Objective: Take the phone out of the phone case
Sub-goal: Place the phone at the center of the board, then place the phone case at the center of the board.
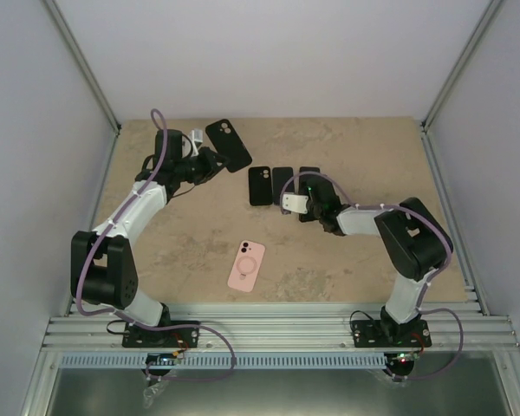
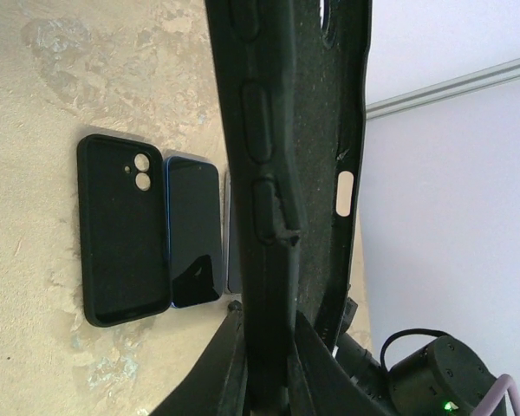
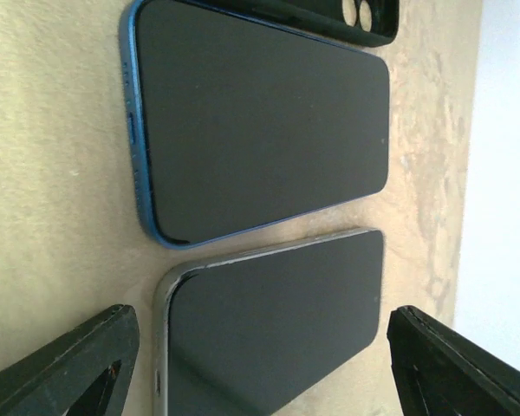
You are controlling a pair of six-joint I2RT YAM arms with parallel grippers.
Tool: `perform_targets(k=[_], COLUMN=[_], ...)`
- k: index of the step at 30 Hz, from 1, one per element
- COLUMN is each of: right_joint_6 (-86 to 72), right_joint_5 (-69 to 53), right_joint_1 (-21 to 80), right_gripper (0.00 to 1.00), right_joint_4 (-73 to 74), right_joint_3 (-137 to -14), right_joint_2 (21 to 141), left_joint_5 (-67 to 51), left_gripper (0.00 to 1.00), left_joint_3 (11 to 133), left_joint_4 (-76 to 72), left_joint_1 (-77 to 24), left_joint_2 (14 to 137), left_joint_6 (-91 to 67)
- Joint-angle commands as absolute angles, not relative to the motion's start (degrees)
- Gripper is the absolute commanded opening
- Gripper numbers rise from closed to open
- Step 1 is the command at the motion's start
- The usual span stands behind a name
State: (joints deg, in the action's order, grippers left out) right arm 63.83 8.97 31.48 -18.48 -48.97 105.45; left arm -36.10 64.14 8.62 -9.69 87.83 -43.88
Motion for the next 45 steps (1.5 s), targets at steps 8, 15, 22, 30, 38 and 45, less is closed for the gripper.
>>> perform_targets(k=[8, 15, 22, 30, 38, 45], right_joint_6=[61.74, 51.98, 40.03, 31.68, 28.63, 27.28], right_joint_5=[2.22, -4.95, -11.39, -17.91, -23.23, -26.58], right_joint_1=[28.81, 27.79, 25.69, 22.54, 17.47, 15.29], right_gripper=[0.86, 0.94, 0.98, 0.98, 0.98, 0.98], right_joint_4=[-6.2, 3.91, 9.08, 12.89, 11.79, 10.87], right_joint_3=[-52.68, -57.88, -59.12, -58.42, -53.75, -51.91], right_joint_2=[101.14, 96.05, 87.8, 78.46, 73.97, 72.34], left_joint_5=[-35.64, -40.12, -41.86, -41.85, -44.66, -46.36], left_gripper=[0.0, 0.0, 0.0, 0.0, 0.0, 0.0], left_joint_3=[66.54, 70.56, 72.29, 73.69, 79.28, 84.58], left_joint_4=[13.43, 19.44, 26.53, 33.15, 35.39, 39.64], left_joint_1=[-8.99, -6.7, -4.73, -3.0, -3.01, -2.99], left_joint_2=[87.5, 91.48, 93.99, 100.65, 111.74, 119.77], left_joint_6=[-35.28, -24.77, -12.69, -2.93, -1.24, -0.13])
